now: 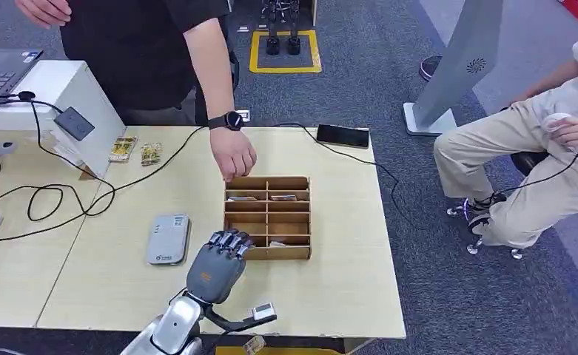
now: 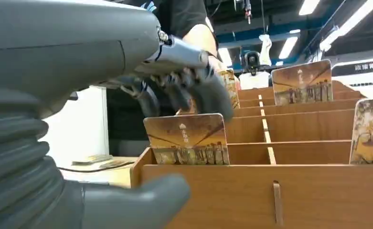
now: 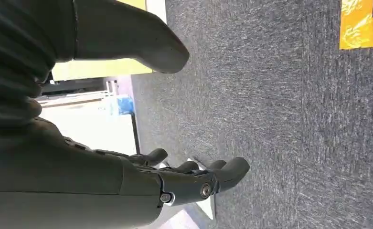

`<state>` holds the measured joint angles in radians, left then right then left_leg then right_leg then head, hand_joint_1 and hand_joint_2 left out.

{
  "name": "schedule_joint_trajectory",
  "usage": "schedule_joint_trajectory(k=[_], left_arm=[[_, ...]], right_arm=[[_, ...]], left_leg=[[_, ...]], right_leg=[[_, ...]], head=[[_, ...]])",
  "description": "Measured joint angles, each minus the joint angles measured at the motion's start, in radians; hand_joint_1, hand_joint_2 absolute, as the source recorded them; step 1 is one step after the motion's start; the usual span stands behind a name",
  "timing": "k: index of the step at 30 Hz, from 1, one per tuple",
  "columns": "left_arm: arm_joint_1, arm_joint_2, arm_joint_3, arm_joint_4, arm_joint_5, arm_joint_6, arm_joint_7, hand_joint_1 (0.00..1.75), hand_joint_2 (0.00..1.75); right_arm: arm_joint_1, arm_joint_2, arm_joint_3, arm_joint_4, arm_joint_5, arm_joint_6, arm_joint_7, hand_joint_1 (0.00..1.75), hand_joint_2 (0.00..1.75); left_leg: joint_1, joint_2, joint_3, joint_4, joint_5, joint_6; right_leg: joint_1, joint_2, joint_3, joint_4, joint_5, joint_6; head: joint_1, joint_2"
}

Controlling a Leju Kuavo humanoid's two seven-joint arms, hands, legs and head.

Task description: Pass the card to the sensor for recognition and then transmit it.

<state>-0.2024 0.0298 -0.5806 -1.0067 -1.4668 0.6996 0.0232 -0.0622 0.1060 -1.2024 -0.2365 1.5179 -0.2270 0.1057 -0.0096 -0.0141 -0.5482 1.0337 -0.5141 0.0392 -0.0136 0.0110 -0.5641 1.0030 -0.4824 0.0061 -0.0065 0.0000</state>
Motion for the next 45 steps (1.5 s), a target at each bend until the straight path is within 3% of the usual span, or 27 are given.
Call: schedule_joint_trajectory(k=[6, 12, 26, 29, 34, 37, 39, 40, 43, 44, 45], left_arm=[[0.002, -0.009, 0.0, -0.015, -0.009, 0.001, 0.065, 1.75, 1.75], [0.003, -0.017, 0.0, -0.02, -0.011, 0.001, 0.081, 1.75, 1.75], [0.035, -0.023, -0.004, -0.04, -0.011, 0.0, 0.062, 1.75, 1.75], [0.057, -0.023, -0.004, -0.083, -0.009, 0.001, 0.03, 1.75, 1.75], [0.116, -0.05, 0.036, -0.244, 0.0, 0.001, -0.115, 1.75, 1.75], [0.131, -0.067, 0.066, -0.298, 0.001, 0.001, -0.13, 1.75, 1.75], [0.144, -0.08, 0.09, -0.332, 0.022, 0.001, -0.183, 1.75, 1.75], [0.156, -0.11, 0.12, -0.35, 0.067, 0.001, -0.265, 1.75, 1.75], [0.179, -0.232, 0.286, -0.407, 0.254, 0.001, -0.652, 1.75, 1.75], [0.182, -0.245, 0.324, -0.43, 0.318, 0.001, -0.73, 1.75, 1.75], [0.185, -0.256, 0.36, -0.451, 0.4, 0.001, -0.752, 1.75, 1.75]], right_arm=[[0.0, 0.0, 0.001, 0.0, 0.001, -0.001, 0.006, 0.0, 1.75], [0.001, 0.0, 0.006, 0.0, 0.004, -0.001, 0.006, 0.0, 1.75], [0.002, 0.0, 0.023, 0.002, 0.025, -0.001, 0.009, 0.0, 1.75], [0.002, 0.0, 0.023, 0.003, 0.027, -0.001, 0.009, 0.0, 1.75], [0.005, 0.0, 0.023, 0.005, 0.027, -0.005, 0.01, 0.0, 1.75], [0.005, 0.0, 0.023, 0.005, 0.027, -0.005, 0.01, 0.0, 1.75], [0.006, 0.0, 0.023, 0.006, 0.027, -0.005, 0.01, 0.0, 1.75], [0.006, 0.0, 0.023, 0.006, 0.027, -0.005, 0.01, 0.0, 1.75], [0.007, 0.001, 0.023, 0.007, 0.027, -0.013, 0.01, 0.0, 1.75], [0.007, 0.003, 0.023, 0.007, 0.027, -0.017, 0.009, 0.0, 1.75], [0.008, 0.006, 0.023, 0.007, 0.026, -0.021, 0.007, 0.0, 1.75]], left_leg=[[0.0, 0.0, 0.0, 0.0, 0.0, 0.0], [0.0, 0.0, 0.0, 0.0, 0.0, 0.0], [0.0, 0.0, 0.0, 0.0, 0.0, 0.0], [0.0, 0.0, 0.0, 0.0, 0.0, 0.0], [0.0, 0.0, 0.0, 0.0, 0.0, 0.0], [0.0, 0.0, 0.0, 0.0, 0.0, 0.0], [0.0, 0.0, 0.0, 0.0, 0.0, 0.0], [0.0, 0.0, 0.0, 0.0, 0.0, 0.0], [0.0, 0.0, 0.0, 0.0, 0.0, 0.0], [-0.001, 0.002, 0.001, 0.0, 0.0, 0.0], [-0.001, 0.003, 0.002, 0.0, -0.001, 0.0]], right_leg=[[0.0, 0.0, 0.0, 0.0, 0.0, 0.0], [0.0, 0.0, 0.0, 0.0, 0.0, 0.0], [0.0, 0.0, 0.0, 0.0, 0.0, 0.0], [0.0, 0.0, 0.0, 0.0, 0.0, 0.0], [0.0, 0.0, 0.0, 0.0, 0.0, 0.0], [0.0, 0.0, 0.0, 0.0, 0.0, 0.0], [0.0, 0.0, 0.0, 0.0, 0.0, 0.0], [0.0, -0.001, 0.0, 0.0, 0.0, 0.0], [0.0, 0.0, 0.0, 0.0, 0.0, 0.0], [-0.001, 0.002, 0.0, 0.0, 0.0, 0.0], [0.0, 0.003, 0.0, 0.0, 0.0, 0.0]], head=[[0.0, 0.0], [0.0, 0.0], [0.0, 0.0], [0.0, 0.0], [0.0, 0.0], [0.0, 0.0], [0.0, 0.0], [0.0, 0.0], [0.002, 0.0], [0.006, 0.0], [0.001, 0.0]])
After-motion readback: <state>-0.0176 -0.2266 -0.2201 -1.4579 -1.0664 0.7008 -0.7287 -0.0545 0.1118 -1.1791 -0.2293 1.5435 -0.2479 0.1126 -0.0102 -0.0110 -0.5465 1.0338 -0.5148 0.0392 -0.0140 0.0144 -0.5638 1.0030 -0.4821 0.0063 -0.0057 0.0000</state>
